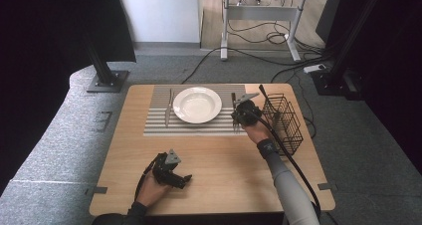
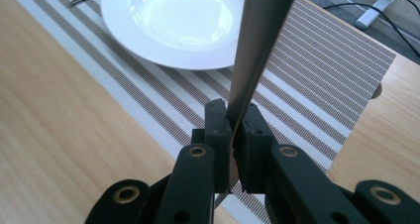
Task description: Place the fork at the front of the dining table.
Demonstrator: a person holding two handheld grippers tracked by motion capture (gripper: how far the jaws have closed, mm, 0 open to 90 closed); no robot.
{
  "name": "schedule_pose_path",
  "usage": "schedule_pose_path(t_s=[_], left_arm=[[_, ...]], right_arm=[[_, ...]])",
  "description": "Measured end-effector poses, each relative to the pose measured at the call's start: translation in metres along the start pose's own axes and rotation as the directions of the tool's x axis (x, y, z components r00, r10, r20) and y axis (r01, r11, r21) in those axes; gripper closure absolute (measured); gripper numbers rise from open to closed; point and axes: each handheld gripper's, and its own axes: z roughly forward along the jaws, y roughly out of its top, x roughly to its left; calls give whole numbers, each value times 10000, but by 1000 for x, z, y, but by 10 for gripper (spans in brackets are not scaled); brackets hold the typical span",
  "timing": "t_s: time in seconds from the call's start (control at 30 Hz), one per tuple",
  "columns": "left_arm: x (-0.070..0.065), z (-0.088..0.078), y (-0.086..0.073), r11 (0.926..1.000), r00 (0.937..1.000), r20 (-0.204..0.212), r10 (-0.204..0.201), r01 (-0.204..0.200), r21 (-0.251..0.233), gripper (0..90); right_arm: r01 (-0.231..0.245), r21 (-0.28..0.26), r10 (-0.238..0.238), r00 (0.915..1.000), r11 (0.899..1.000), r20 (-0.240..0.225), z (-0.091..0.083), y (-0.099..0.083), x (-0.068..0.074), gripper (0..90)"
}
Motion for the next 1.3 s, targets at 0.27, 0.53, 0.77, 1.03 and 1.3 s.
schedule_pose_path(t_s=[0.27, 0.53, 0.77, 1.03, 1.3], left_arm=[[2, 1, 0, 9996, 9996, 118, -271, 271, 49, 0], [2, 1, 0, 9997, 9996, 114, -255, 254, 65, 0], [2, 1, 0, 9996, 9996, 122, -274, 273, 56, 0], [2, 1, 0, 9996, 9996, 124, -260, 260, 71, 0], [2, 1, 0, 9997, 9996, 118, -250, 249, 72, 0]], right_arm=[[-126, 457, 112, 9995, 9989, 312, 22, 13, -11, 841], [-265, 1017, 205, 9980, 9945, 590, 46, 16, -19, 842], [-388, 1282, 296, 9969, 9910, 728, 64, 16, -24, 842], [-623, 1400, 487, 9940, 9882, 981, 76, 16, -33, 855], [-817, 1789, 578, 9892, 9805, 1350, 91, 9, -40, 848]])
